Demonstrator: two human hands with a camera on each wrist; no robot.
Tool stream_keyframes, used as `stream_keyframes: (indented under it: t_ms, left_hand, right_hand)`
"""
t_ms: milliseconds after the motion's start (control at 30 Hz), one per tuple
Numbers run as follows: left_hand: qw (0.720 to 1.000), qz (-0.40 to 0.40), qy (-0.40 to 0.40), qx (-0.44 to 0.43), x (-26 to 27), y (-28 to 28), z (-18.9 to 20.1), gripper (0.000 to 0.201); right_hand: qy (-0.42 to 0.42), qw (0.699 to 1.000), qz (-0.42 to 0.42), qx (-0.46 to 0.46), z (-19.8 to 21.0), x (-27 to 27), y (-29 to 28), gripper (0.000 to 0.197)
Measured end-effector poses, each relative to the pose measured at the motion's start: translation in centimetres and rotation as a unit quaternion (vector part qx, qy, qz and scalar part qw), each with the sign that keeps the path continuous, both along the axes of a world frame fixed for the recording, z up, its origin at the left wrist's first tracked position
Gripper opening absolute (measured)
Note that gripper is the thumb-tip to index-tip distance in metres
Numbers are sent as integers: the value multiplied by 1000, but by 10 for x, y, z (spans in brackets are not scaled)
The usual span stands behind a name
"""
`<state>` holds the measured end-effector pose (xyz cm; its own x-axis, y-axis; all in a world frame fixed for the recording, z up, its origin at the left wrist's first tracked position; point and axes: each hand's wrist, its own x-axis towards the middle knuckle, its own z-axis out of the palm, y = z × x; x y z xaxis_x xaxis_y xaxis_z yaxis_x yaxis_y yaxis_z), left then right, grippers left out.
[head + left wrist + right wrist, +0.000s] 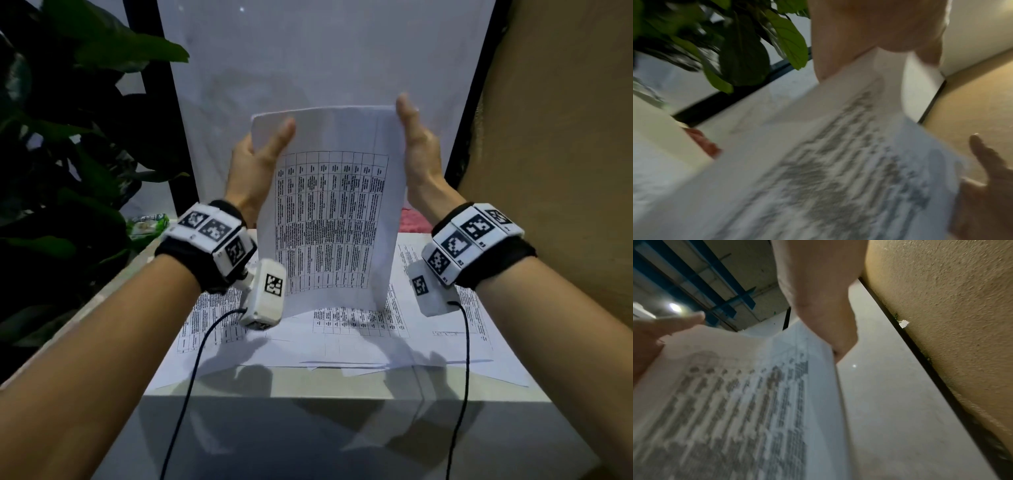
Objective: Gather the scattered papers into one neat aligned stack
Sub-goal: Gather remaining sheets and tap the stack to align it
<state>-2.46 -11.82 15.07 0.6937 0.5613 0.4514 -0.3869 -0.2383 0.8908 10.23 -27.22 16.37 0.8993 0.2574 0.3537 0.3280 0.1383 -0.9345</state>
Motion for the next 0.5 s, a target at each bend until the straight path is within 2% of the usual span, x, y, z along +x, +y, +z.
stream_keyframes:
  t_ms: [33,67,133,167,200,233,267,333,367,400,433,467,500]
  left_hand:
    - [999,-3,35,-2,-3,5,-15,46]
    - [996,-3,82,-19,-6,9,-34,73]
    - [984,-31,175,-32,-7,22,-70,101]
    - [977,-43,209,-15,-8,25,-85,90]
    - [974,-54,220,0,-9,24,-95,57]
    - [972,-49,229,20,-8,22,-100,22]
    - [973,-38,224,35,-8,19,-100,19]
    - [976,-9,206,63,-11,14,-92,41]
    - [981,6,182,73,-11,15,-87,43]
    - [983,19,167,73,-13,15,-80,38]
    - [986,28,148,70,-15,14,-74,37]
    - [990,28,122,64,-18,13,-70,31]
    - [993,21,91,68,-21,10,-68,15]
  right_hand:
    - [-5,999,26,-41,-9,0,-5,64]
    - [-2,994,55,-90,-22,3,-10,58]
    - [35,967,109,-228,-49,3,-23,34]
    - [44,949,140,-280,-61,2,-27,19]
    - [41,944,147,-294,-70,-2,-28,6]
    - [29,946,137,-292,-74,-8,-28,18]
    - [23,952,118,-283,-73,-15,-26,25]
    - [29,962,108,-247,-68,-11,-25,10]
    - [38,967,99,-231,-64,-9,-20,24]
    - [49,968,94,-226,-63,-2,-16,45]
    - [59,969,92,-222,-63,3,-15,53]
    - [60,969,92,-221,-65,8,-14,46]
    - [58,966,109,-225,-65,5,-14,37]
